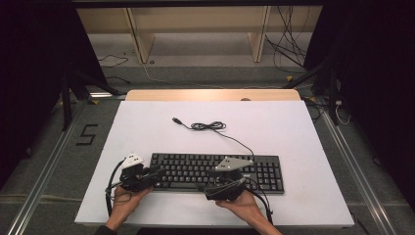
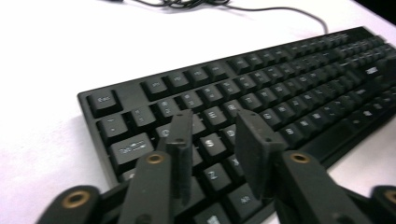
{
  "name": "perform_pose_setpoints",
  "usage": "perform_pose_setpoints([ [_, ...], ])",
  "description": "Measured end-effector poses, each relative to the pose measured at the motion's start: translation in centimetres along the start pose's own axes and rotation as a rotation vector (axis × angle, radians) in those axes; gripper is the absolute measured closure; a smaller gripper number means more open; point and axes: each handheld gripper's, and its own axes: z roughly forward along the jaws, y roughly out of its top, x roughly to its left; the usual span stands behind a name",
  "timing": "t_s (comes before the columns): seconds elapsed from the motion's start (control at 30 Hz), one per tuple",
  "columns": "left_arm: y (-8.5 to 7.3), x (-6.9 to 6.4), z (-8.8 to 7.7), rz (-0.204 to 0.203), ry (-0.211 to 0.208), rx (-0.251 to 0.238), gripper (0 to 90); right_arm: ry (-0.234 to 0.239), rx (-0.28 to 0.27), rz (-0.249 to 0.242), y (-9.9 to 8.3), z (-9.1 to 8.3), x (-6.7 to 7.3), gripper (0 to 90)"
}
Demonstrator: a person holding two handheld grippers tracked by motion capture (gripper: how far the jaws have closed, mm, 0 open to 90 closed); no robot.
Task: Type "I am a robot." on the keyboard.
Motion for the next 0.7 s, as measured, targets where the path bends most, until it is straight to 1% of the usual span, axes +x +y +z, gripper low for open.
perform_pose_setpoints([
  [0.07,0.0,-0.2,-0.2,0.002,-0.007,-0.005,59.9,0.000,0.003,-0.002,0.0,0.0,0.0,35.4],
  [0.13,-0.1,-0.4,-0.5,0.000,-0.025,-0.012,53.7,0.000,0.003,-0.001,0.0,0.1,0.0,35.0],
  [0.2,-0.1,-0.5,-0.8,-0.001,-0.037,-0.026,50.0,0.001,0.003,0.000,0.0,0.1,0.0,34.8],
  [0.3,-0.1,-0.6,-1.1,-0.002,-0.044,-0.045,44.7,0.004,0.004,0.000,0.0,0.1,0.0,34.5],
  [0.53,-0.2,-0.7,-1.6,-0.011,-0.045,-0.064,38.0,0.012,0.013,-0.007,0.0,0.5,0.0,34.9],
  [0.7,-0.2,-0.8,-1.8,-0.012,-0.049,-0.074,33.6,0.015,0.021,-0.012,-0.1,0.8,0.1,37.5],
])
